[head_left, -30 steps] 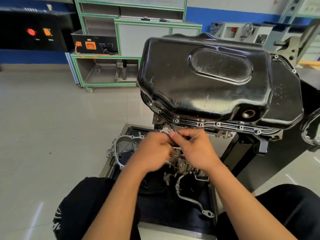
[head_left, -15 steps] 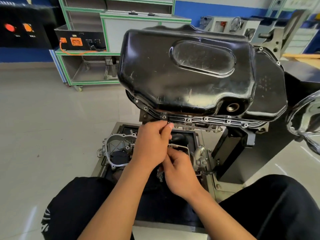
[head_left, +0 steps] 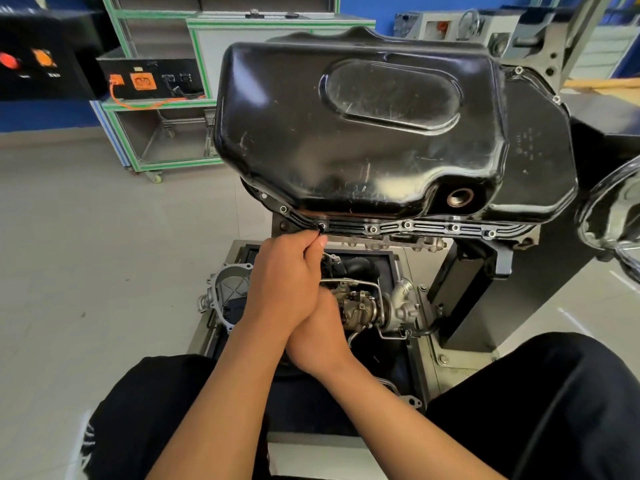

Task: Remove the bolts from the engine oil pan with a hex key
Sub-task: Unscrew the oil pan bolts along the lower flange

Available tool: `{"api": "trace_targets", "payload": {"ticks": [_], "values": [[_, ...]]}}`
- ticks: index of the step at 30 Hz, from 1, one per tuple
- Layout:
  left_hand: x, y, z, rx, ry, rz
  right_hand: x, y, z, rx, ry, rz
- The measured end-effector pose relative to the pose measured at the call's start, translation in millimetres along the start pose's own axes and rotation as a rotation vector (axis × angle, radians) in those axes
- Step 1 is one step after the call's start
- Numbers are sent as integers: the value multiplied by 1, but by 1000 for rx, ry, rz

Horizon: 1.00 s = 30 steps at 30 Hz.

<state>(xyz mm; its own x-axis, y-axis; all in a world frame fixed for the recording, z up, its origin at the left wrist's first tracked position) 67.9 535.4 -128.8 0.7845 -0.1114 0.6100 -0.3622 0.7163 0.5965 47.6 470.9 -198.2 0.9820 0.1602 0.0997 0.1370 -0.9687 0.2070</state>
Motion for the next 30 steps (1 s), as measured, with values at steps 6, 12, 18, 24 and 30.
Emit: {"api": "trace_targets", "payload": {"ticks": [6,12,18,24,30], "values": [[7,7,-3,5,-76,-86,2,-15,1,108,-105,96],[12,8,-8,6,-108,-135,8,-24,-3,54,-141,121],[14,11,-11,24,-114,-156,8,-35,-13,121,-177,156],[15,11,-9,31,-77,-105,3,-30,-11,163,-142,168],[9,1,-1,-21,23,-39,-13,1,-1,140,-89,164]]}}
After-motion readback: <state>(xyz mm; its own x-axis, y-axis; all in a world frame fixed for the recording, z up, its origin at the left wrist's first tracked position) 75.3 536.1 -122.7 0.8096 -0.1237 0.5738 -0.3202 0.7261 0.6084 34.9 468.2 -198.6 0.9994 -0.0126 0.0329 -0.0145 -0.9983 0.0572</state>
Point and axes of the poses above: each hand's wrist, its own x-axis towards the middle knuckle, its own y-axis out of the back of the hand, z = x × y, the point moved 4 cm from there along x, towards the middle knuckle, and after that the axes turned 12 degrees about -y, right-handed, at the moved point
